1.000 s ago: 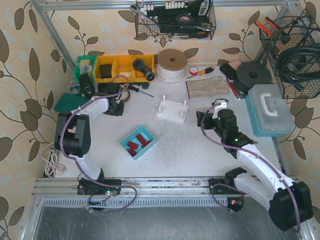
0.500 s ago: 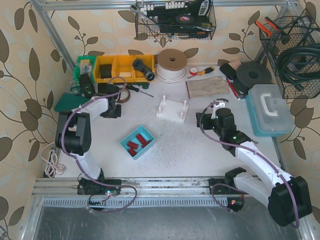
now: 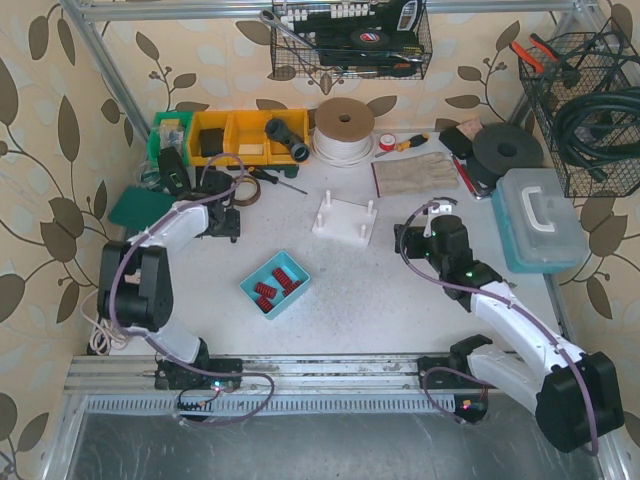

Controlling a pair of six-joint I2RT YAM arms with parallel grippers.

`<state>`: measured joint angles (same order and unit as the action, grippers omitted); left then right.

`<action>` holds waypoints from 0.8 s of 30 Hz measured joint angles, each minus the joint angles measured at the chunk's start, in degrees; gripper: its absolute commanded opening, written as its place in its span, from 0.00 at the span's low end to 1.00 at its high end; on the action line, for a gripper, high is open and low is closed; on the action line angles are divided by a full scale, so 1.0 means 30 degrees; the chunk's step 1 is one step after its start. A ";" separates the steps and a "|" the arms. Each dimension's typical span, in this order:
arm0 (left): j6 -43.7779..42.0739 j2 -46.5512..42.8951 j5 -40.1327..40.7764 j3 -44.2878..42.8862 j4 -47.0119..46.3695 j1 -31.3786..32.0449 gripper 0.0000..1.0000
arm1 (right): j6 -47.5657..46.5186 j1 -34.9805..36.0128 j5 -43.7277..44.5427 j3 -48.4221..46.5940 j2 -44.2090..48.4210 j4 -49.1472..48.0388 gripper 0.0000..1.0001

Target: Install the large spring

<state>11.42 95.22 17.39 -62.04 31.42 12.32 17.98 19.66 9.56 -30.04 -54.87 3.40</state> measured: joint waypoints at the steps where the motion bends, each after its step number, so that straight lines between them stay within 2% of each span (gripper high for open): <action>1: 0.0131 -0.0525 -0.0153 0.0160 -0.0022 0.0000 0.79 | 0.0087 0.0000 0.0080 0.0000 0.0051 0.0044 0.96; 9: 0.1909 -0.4167 -0.1923 0.0328 0.0452 0.0000 0.81 | 0.1056 0.0000 0.0240 -0.0423 0.0335 0.0561 0.95; 17: 0.8153 -0.6674 -0.1974 0.0328 0.3206 0.0546 0.57 | 0.1064 0.0109 0.0175 -0.0743 -0.0466 0.0656 0.95; 24: 1.3865 -0.6761 -0.1938 0.0321 0.4896 0.4830 0.43 | 0.0663 0.0510 0.0168 -0.0743 -0.1013 0.0605 0.95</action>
<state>53.01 74.94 11.57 -61.08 46.11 26.81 19.97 21.19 10.07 -32.27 -57.91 5.21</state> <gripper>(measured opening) 0.467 0.947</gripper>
